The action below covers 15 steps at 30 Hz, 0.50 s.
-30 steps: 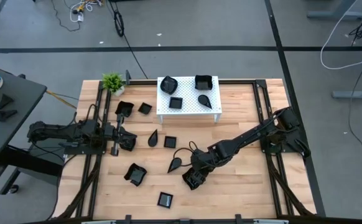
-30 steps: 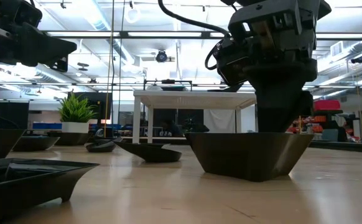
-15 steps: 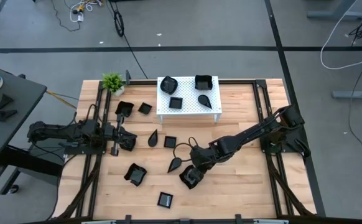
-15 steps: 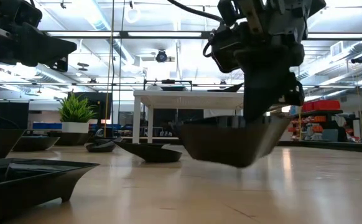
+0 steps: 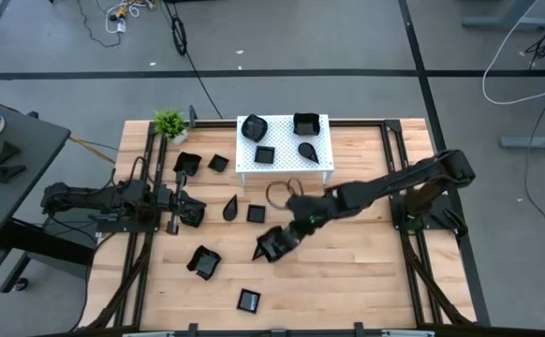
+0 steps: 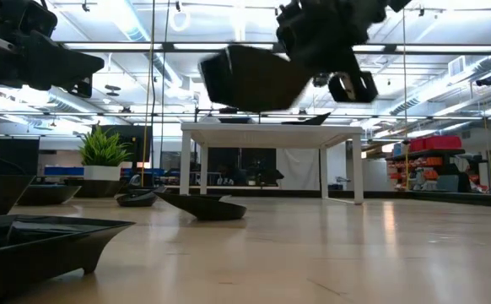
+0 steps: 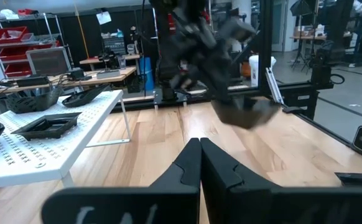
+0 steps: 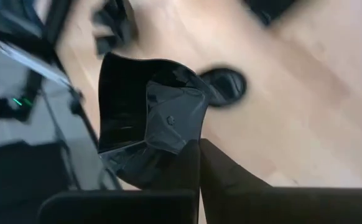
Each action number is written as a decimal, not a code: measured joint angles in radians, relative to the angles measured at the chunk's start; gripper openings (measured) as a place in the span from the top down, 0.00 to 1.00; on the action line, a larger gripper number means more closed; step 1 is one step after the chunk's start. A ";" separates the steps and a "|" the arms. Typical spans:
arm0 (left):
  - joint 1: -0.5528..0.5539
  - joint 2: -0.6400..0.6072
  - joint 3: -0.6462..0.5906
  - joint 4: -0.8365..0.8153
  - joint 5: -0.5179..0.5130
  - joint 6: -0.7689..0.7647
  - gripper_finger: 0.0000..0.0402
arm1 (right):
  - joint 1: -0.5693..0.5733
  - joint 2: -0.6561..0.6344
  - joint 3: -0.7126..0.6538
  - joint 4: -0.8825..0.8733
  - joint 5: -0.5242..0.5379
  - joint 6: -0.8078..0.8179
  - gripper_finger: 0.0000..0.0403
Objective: Pick & Place Mini shaped plates
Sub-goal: Stack the distorted square plate on top of the distorted square plate on the shelf
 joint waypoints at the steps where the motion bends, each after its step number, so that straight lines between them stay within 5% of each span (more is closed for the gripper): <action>1: 0.000 0.000 0.000 0.000 0.000 0.000 0.99 | -0.017 -0.017 0.000 0.011 0.000 0.001 1.00; 15: 0.000 0.000 0.000 0.000 0.000 0.000 0.99 | -0.367 -0.235 0.000 0.019 -0.003 -0.096 1.00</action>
